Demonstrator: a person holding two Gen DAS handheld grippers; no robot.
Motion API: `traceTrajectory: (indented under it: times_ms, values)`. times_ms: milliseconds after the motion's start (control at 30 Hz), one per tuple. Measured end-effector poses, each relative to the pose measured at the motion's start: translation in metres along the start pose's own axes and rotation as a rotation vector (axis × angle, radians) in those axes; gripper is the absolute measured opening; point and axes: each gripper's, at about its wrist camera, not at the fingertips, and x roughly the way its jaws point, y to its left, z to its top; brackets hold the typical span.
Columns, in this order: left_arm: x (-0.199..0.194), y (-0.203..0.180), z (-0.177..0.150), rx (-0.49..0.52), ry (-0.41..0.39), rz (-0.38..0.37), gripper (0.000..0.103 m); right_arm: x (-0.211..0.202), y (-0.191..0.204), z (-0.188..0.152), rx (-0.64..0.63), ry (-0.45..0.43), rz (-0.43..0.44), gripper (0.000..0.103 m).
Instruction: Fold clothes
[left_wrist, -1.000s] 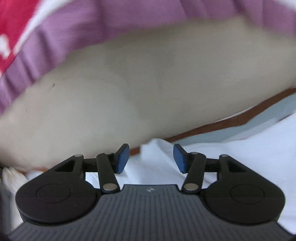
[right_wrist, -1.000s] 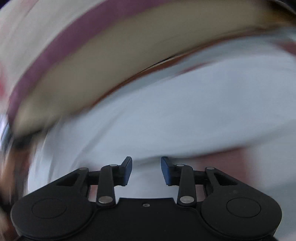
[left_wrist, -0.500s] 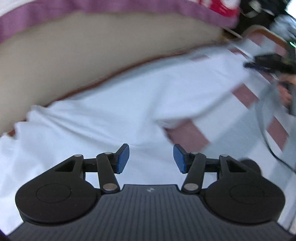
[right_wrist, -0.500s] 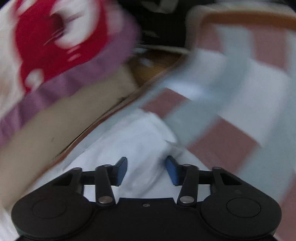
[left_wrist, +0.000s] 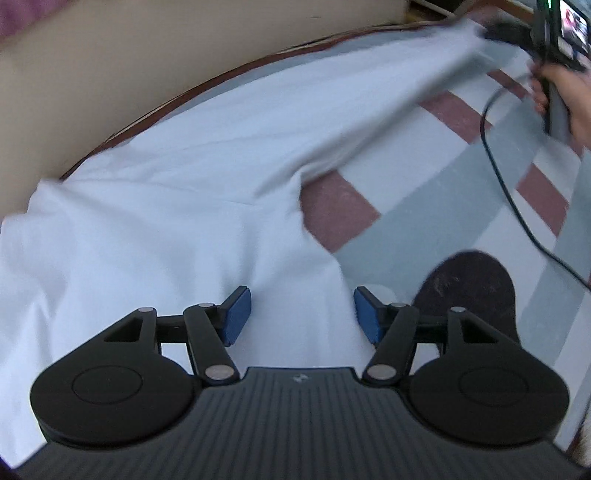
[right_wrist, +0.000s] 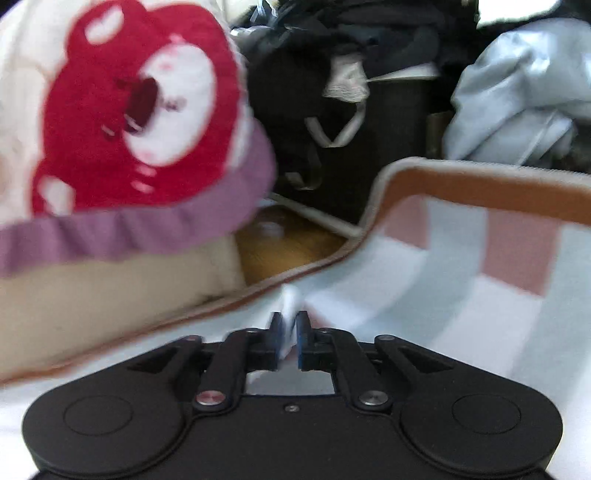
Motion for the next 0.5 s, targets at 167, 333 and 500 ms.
traceTrajectory:
  times_ms: [167,333,500]
  values:
    - [-0.028,0.029,-0.013,-0.196,0.003,-0.030,0.061,-0.036,0.022,0.026,-0.055,-0.013,0.055,0.052]
    - [-0.062,0.038,-0.054,-0.290,0.016,-0.003,0.054,-0.100,0.058,0.010,-0.129,0.220,0.783,0.047]
    - [-0.099,0.031,-0.102,-0.334,0.016,-0.003,0.033,-0.181,0.113,-0.028,-0.379,0.470,1.225,0.015]
